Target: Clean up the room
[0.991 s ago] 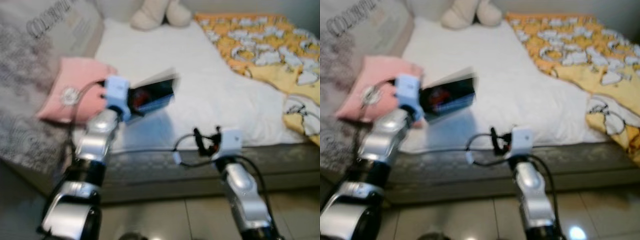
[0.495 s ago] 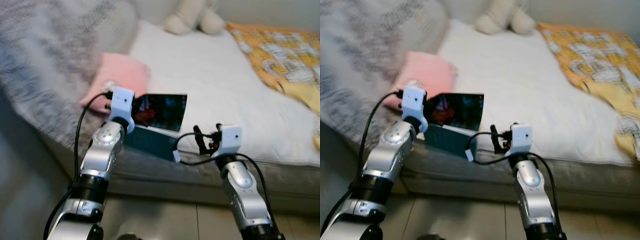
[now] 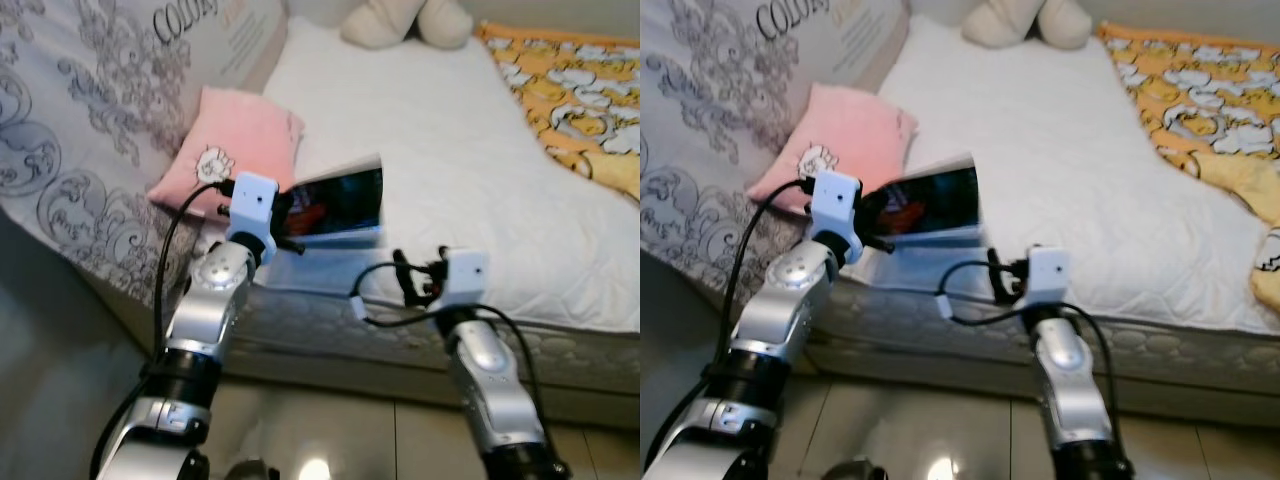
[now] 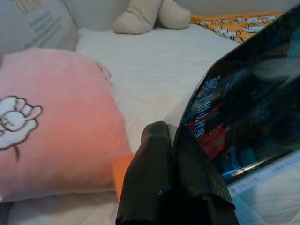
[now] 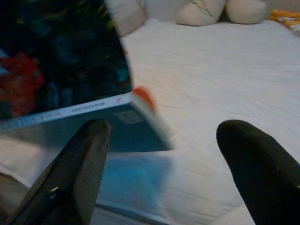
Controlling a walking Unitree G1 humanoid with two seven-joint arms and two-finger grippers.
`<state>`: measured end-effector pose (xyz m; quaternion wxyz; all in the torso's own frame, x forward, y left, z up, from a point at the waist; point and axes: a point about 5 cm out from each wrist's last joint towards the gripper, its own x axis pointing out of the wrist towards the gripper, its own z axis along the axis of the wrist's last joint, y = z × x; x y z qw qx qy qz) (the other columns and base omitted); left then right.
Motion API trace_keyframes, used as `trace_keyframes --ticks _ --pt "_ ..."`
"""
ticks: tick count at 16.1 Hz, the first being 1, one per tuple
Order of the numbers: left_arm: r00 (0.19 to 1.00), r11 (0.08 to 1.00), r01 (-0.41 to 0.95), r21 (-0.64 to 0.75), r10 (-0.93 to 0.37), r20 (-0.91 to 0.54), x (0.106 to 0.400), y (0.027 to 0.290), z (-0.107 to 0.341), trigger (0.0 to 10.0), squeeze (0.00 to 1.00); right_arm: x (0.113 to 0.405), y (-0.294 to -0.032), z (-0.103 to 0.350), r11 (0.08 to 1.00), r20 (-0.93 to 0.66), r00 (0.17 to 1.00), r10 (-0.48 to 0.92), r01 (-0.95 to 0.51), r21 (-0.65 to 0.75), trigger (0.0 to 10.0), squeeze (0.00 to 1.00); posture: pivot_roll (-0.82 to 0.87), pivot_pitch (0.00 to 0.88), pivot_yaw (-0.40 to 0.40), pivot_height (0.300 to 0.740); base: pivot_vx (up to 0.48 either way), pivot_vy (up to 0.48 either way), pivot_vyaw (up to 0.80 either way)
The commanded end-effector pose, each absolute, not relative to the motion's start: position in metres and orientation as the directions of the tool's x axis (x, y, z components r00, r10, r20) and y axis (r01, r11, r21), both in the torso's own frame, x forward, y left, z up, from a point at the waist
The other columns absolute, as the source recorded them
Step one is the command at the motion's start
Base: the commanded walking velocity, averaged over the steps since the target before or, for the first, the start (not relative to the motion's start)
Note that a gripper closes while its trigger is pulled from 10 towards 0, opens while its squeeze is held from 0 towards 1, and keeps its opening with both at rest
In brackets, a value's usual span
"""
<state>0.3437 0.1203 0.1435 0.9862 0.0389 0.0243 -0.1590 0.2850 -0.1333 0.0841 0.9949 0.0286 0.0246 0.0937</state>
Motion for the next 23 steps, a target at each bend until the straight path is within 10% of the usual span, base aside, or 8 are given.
trace_keyframes --ticks 1,23 --pt "0.945 0.943 0.323 0.083 -0.327 0.030 0.346 0.118 0.165 10.0 0.00 0.286 -0.135 0.084 0.981 -0.039 0.982 0.186 -0.184 0.059 10.0 0.00 0.02 0.000 -0.002 0.740 0.307 -0.368 0.00" --pt "0.934 0.923 0.353 0.151 -0.358 0.008 0.392 0.118 0.194 10.0 0.00 0.284 -0.131 0.082 0.976 -0.041 0.976 0.212 -0.210 0.057 10.0 0.00 0.01 0.000 0.010 0.740 0.431 -0.111 0.00"
